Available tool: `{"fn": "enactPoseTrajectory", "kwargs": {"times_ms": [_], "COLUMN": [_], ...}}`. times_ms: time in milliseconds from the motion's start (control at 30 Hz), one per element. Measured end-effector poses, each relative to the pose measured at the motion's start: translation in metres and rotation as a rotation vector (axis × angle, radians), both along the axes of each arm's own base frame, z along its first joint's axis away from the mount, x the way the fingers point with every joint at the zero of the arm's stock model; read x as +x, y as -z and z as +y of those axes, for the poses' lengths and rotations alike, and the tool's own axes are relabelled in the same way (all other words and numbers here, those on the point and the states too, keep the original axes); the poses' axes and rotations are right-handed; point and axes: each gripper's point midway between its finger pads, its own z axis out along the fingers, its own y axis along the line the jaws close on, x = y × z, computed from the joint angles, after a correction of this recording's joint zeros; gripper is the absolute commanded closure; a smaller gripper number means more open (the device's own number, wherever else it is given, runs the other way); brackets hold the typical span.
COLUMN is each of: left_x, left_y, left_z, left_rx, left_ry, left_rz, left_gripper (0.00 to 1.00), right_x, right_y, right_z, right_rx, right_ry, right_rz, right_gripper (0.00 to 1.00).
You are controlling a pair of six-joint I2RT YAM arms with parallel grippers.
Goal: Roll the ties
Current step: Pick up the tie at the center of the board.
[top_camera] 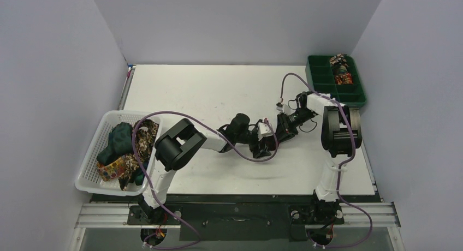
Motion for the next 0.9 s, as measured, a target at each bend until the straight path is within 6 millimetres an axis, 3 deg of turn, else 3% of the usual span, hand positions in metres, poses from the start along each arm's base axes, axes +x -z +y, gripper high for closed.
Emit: {"fn": "enactPoseTrajectory", "kwargs": {"times_ms": [100, 200, 267, 333, 400, 433, 500, 533, 600, 767, 900], "left_x": [-0.002, -0.001, 0.001, 0.004, 0.007, 0.006, 0.006, 0.005, 0.002, -0.017, -0.019], "left_y": [-0.002, -0.003, -0.002, -0.001, 0.000, 0.000, -0.001, -0.001, 0.000, -0.013, -0.044], "left_z": [0.003, 0.004, 0.004, 0.005, 0.005, 0.005, 0.005, 0.004, 0.005, 0.023, 0.043], "left_rx": [0.005, 0.011, 0.016, 0.023, 0.030, 0.030, 0.028, 0.027, 0.028, 0.040, 0.021], "left_ry": [-0.007, -0.020, -0.031, -0.043, -0.052, -0.047, -0.040, -0.037, -0.023, -0.010, -0.037], "left_rz": [0.009, 0.013, 0.007, -0.004, -0.013, -0.016, -0.021, -0.024, -0.024, 0.035, 0.066], "left_gripper": [0.17, 0.22, 0.34, 0.63, 0.75, 0.72, 0.45, 0.20, 0.00, 0.03, 0.03], "right_x": [-0.001, -0.003, -0.004, -0.005, -0.006, -0.006, -0.006, -0.007, -0.008, -0.003, 0.026], "right_y": [0.001, 0.000, 0.000, -0.001, -0.002, -0.003, -0.005, -0.006, -0.006, -0.014, -0.041], "right_z": [0.000, 0.002, 0.003, 0.004, 0.005, 0.005, 0.003, 0.003, 0.000, -0.016, -0.050], "right_rx": [-0.008, -0.008, -0.010, -0.014, -0.021, -0.022, -0.030, -0.033, -0.046, -0.113, -0.196], "right_ry": [0.009, 0.005, 0.002, -0.007, -0.017, -0.020, -0.024, -0.026, -0.030, -0.075, -0.113], "right_rz": [-0.009, -0.020, -0.029, -0.040, -0.047, -0.054, -0.064, -0.067, -0.066, -0.097, -0.219], "right_gripper": [1.00, 1.00, 1.00, 1.00, 1.00, 1.00, 1.00, 1.00, 1.00, 1.00, 1.00]}}
